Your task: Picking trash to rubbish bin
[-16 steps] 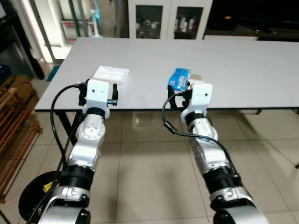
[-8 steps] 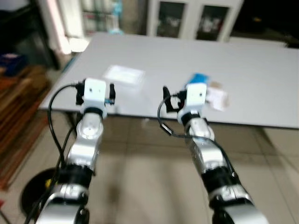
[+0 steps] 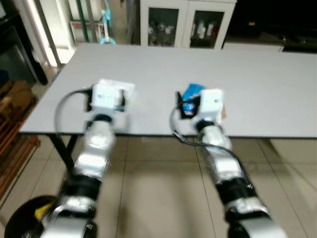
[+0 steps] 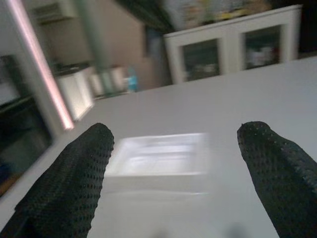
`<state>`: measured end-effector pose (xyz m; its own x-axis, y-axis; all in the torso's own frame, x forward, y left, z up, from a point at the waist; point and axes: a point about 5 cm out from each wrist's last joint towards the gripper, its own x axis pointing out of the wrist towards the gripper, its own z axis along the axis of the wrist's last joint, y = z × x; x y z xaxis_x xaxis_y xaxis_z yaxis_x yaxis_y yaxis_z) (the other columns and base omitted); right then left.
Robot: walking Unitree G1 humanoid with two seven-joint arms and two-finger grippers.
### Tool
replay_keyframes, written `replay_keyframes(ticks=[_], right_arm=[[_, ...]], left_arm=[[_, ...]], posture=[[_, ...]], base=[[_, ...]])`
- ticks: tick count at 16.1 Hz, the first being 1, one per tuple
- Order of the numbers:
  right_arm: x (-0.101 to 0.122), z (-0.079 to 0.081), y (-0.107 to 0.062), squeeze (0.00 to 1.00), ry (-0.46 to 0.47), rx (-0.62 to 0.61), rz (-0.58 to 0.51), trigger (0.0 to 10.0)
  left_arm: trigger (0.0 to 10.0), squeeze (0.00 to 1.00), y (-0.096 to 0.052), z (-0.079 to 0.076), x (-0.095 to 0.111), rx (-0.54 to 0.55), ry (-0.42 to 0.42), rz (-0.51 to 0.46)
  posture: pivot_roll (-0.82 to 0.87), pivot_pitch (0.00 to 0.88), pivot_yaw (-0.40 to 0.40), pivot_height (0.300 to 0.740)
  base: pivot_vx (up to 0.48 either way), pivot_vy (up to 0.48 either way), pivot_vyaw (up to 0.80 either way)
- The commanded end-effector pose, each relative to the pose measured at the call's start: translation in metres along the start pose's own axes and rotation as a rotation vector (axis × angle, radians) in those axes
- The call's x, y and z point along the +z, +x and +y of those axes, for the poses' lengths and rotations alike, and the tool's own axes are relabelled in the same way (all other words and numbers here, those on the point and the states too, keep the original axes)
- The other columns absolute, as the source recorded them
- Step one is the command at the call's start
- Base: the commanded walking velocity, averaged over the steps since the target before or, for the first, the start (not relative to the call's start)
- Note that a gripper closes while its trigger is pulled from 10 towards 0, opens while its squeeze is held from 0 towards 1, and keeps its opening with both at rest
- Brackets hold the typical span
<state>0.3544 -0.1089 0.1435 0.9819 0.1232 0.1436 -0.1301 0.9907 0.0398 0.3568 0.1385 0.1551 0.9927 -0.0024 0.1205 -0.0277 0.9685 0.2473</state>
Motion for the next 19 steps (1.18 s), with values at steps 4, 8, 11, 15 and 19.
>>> replay_keyframes(ticks=[4,8,11,15,19], right_arm=[[0.0033,0.0067,0.0019,0.00,0.024,0.009,-0.015,10.0],[0.0027,0.0077,0.0015,0.00,0.023,0.017,-0.013,10.0],[0.0028,0.0076,0.0016,0.00,0.025,0.018,-0.012,10.0],[0.0024,0.0066,0.0015,0.00,0.026,0.020,-0.008,10.0],[0.0027,0.0064,0.0024,0.00,0.029,0.019,-0.006,10.0]], left_arm=[[10.0,0.00,0.0030,0.0078,0.0036,0.007,0.023,-0.012],[10.0,0.00,0.0026,0.0074,0.0038,0.006,0.023,-0.013],[10.0,0.00,0.0036,0.0086,0.0048,0.011,0.022,-0.013],[10.0,0.00,0.0042,0.0093,0.0045,0.019,0.021,-0.009],[10.0,0.00,0.0046,0.0133,0.0051,0.036,0.020,-0.008]], posture=[[0.04,0.000,-0.040,0.740],[0.04,0.000,-0.041,0.740],[0.03,0.000,-0.042,0.740],[0.03,0.000,-0.048,0.740],[0.04,0.011,-0.053,0.740]], base=[[0.339,0.000,0.00],[0.335,0.000,0.00],[0.335,0.000,0.00],[0.337,0.000,0.00],[0.328,0.000,0.00]])
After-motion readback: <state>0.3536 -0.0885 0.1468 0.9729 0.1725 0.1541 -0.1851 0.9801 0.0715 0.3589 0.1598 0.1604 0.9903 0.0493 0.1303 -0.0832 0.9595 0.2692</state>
